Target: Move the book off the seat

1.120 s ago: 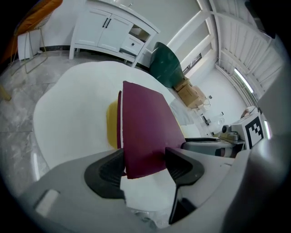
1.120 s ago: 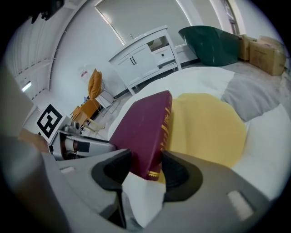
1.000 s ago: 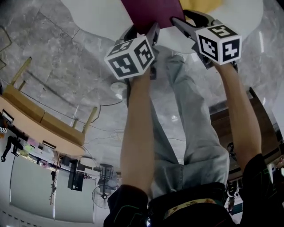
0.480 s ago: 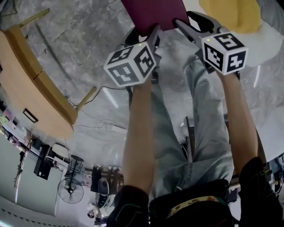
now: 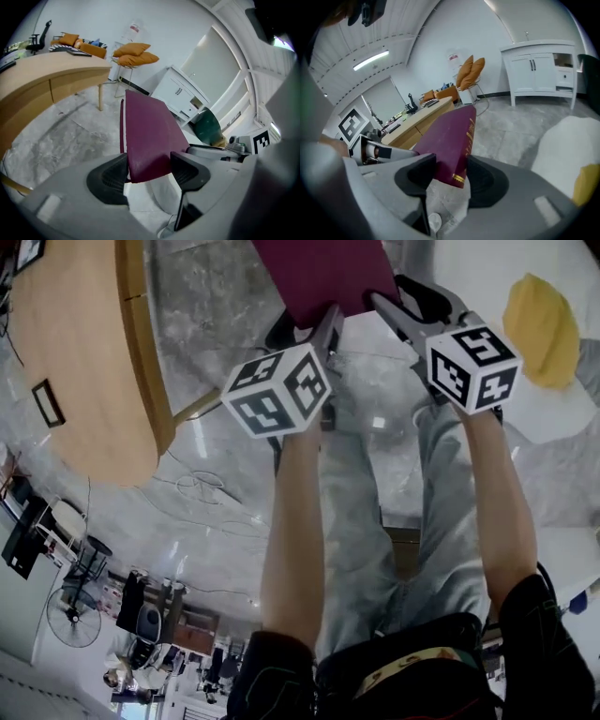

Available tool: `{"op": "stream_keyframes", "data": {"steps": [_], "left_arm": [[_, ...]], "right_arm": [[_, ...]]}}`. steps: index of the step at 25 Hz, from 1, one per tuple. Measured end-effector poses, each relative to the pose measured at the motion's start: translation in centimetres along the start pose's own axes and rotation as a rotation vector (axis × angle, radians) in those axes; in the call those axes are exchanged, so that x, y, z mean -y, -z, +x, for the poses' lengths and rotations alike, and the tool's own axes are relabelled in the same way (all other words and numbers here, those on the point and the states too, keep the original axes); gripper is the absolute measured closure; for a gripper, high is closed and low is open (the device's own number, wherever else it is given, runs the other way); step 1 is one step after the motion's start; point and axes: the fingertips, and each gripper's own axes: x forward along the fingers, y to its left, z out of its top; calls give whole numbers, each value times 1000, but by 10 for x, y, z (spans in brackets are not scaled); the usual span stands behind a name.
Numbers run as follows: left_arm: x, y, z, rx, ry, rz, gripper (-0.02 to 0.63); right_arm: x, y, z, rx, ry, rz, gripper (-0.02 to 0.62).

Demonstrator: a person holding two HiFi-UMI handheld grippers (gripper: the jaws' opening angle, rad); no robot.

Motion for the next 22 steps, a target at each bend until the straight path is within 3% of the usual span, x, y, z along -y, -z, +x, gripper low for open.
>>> {"op": "stream_keyframes", "data": {"steps": [8, 14, 22], "left_arm": [[-110, -66, -92, 197, -85, -130, 314], [-178, -107, -148, 298, -135, -206, 314], [-246, -110, -203, 417, -266, -298, 314]], "right_arm": [[-121, -82, 84, 18, -132, -184, 402], [-200, -130, 136, 4, -199, -276, 405], [-279, -143, 192, -61, -337, -435, 408]]}}
